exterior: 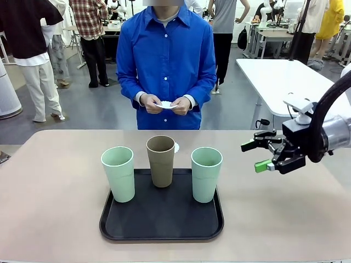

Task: Place coasters on the table and set cups on them.
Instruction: Pick up one Reusable plastic cup and place it on a coaster set by the human.

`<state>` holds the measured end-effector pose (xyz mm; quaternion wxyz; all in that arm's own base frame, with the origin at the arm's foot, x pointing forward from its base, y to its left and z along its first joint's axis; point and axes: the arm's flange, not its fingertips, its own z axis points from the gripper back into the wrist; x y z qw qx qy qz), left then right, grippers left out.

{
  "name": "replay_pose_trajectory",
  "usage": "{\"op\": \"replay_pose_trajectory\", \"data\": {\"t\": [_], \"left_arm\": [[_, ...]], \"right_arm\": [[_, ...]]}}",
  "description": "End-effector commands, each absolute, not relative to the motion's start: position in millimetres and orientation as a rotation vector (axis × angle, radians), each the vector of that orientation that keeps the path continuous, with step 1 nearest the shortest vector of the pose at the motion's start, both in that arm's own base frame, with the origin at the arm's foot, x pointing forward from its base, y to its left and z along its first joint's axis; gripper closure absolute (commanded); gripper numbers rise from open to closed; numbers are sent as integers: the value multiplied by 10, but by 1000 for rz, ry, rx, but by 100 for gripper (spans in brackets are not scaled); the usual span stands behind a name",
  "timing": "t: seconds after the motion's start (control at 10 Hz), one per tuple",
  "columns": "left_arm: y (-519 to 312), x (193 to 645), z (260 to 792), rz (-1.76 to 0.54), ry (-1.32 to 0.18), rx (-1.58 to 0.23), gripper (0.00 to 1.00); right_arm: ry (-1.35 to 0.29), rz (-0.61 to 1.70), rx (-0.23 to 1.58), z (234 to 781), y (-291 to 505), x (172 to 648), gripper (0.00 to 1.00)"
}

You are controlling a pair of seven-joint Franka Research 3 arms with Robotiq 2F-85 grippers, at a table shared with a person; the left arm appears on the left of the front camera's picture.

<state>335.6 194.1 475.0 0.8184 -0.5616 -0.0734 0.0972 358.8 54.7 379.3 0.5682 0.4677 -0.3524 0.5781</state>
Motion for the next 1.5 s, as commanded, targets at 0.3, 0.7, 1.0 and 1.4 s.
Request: {"op": "replay_pose_trajectory", "data": {"t": [0.3,0.7,1.0,1.4], "left_arm": [[1943,3342,4762,208,-160,-1206,0],[1943,3342,4762,208,-160,-1206,0],[1943,3342,4762,208,-160,-1206,0],[1943,3342,4762,208,-160,-1206,0]], "right_arm": [[-852,1329,1156,3124,619,3606,0],[-982,1345,1038,2946,728,3618,0],[-950,1354,1068,2827,840,3675,0],[-924,1332,1090,2697,1020,3759,0]]}}
